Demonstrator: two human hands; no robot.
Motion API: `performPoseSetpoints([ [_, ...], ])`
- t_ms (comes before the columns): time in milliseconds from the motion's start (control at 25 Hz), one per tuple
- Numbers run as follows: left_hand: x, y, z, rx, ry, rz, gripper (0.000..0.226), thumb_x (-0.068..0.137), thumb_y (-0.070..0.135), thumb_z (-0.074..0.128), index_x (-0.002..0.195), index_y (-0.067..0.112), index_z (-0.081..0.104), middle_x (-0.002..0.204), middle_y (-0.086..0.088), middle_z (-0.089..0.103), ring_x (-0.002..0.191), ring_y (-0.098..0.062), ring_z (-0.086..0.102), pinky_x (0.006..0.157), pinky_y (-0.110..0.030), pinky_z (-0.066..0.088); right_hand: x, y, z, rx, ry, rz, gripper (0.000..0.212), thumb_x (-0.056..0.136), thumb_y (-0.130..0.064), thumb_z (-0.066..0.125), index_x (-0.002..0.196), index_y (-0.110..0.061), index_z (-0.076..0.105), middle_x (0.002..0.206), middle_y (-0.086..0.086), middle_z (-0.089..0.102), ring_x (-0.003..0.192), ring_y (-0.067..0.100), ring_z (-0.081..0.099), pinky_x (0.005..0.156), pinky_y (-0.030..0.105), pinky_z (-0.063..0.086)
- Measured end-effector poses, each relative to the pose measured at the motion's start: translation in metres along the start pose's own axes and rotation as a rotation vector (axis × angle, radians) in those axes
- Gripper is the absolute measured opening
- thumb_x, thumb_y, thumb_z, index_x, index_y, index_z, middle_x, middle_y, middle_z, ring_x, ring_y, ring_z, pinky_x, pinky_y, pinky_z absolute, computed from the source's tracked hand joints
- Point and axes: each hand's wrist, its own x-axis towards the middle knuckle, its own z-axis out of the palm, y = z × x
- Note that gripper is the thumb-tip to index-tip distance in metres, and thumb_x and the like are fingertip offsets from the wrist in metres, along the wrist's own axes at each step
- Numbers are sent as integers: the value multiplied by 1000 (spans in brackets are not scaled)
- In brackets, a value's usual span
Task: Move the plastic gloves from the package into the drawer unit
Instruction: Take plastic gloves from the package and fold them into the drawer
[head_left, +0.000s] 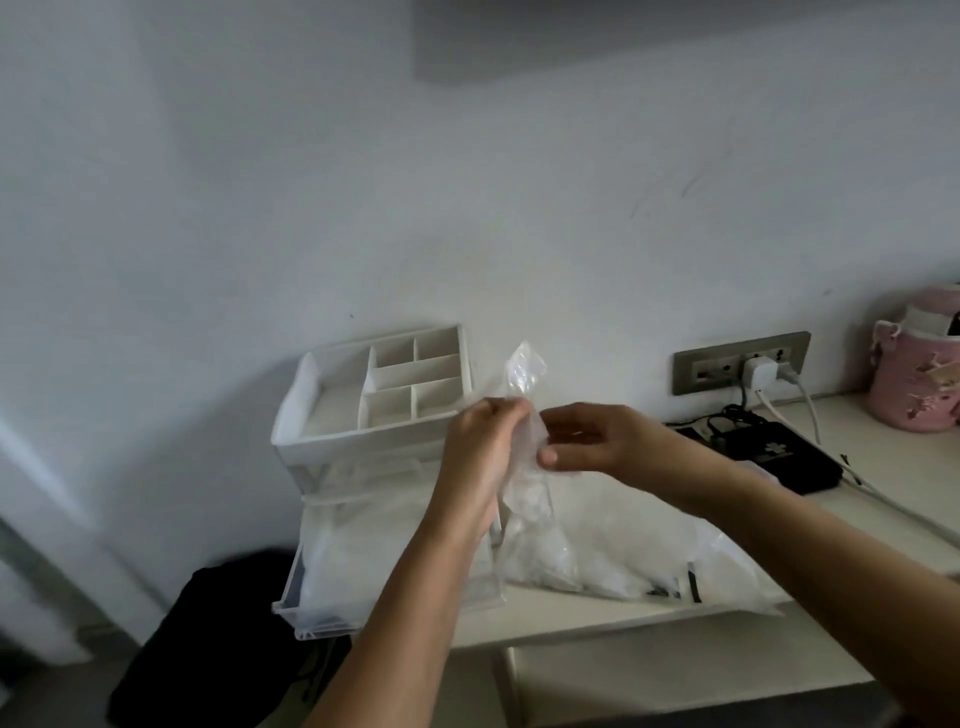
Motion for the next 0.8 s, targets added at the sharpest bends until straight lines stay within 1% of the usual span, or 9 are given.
performPoseSetpoints([
  [120, -5, 10, -12, 174, -191, -37, 40, 96, 49, 42, 89, 23, 72, 88, 11, 71, 82, 7, 65, 79, -17, 46, 10, -2, 24, 174, -8, -26, 47, 75, -39, 71, 114, -15, 63, 107, 7, 69, 99, 18, 65, 92, 34, 52],
  [200, -2, 15, -23, 234, -347, -32, 64, 90, 63, 24, 98, 24, 74, 103, 18, 68, 96, 19, 54, 86, -9, 32, 19, 2, 33, 445, 88, 34, 32, 90, -21, 59, 116, -3, 62, 107, 23, 65, 91, 28, 64, 97, 44, 48],
  [320, -4, 21, -45, 325, -295, 85, 50, 95, 54, 33, 100, 25, 75, 109, 18, 66, 93, 26, 50, 80, -2, 31, 26, 7, 43, 860, 33, 121, 22, 92, -5, 49, 108, 0, 64, 95, 18, 68, 80, 19, 66, 85, 31, 54],
  [400, -6, 21, -64, 326, -122, 176, 29, 93, 44, 52, 96, 27, 75, 101, 16, 70, 89, 15, 59, 80, -8, 42, 27, 10, 46, 997, -14, 101, 28, 82, -2, 53, 106, -5, 66, 94, 11, 70, 80, 15, 67, 79, 25, 54],
  [480, -5, 14, -87, 323, -29, 130, 28, 82, 57, 62, 89, 32, 74, 99, 11, 71, 99, -4, 64, 88, -24, 49, 25, 12, 50, 1035, -60, 63, 39, 76, -4, 54, 112, -10, 66, 100, 10, 71, 87, 16, 65, 84, 26, 48],
  [560, -7, 9, -105, 263, -53, -68, 59, 62, 78, 64, 95, 29, 74, 105, 0, 72, 102, -17, 65, 94, -37, 50, 25, 13, 54, 1023, -119, -3, 40, 77, -4, 55, 114, -14, 67, 105, 11, 69, 92, 17, 65, 85, 27, 46],
  [640, -11, 6, -113, 90, -169, -327, 80, 55, 77, 61, 107, 17, 70, 107, -10, 71, 95, -23, 67, 89, -40, 53, 27, 10, 59, 1039, -158, -50, 39, 80, -3, 53, 113, -15, 67, 106, 13, 69, 92, 18, 66, 84, 29, 52],
  [720, -15, 3, -115, -50, -245, -426, 73, 60, 69, 60, 106, 15, 72, 104, -9, 72, 91, -22, 67, 86, -40, 53, 35, 11, 66, 1011, -175, -55, 40, 82, -1, 51, 118, -13, 63, 102, 12, 70, 91, 17, 67, 81, 25, 56],
  [800, -11, -3, -115, -111, -167, -359, 51, 62, 57, 70, 90, 15, 78, 101, -6, 72, 94, -22, 65, 89, -40, 52, 41, 12, 73, 952, -166, -42, 40, 81, -1, 55, 119, -12, 62, 90, 7, 67, 87, 17, 61, 74, 23, 56],
])
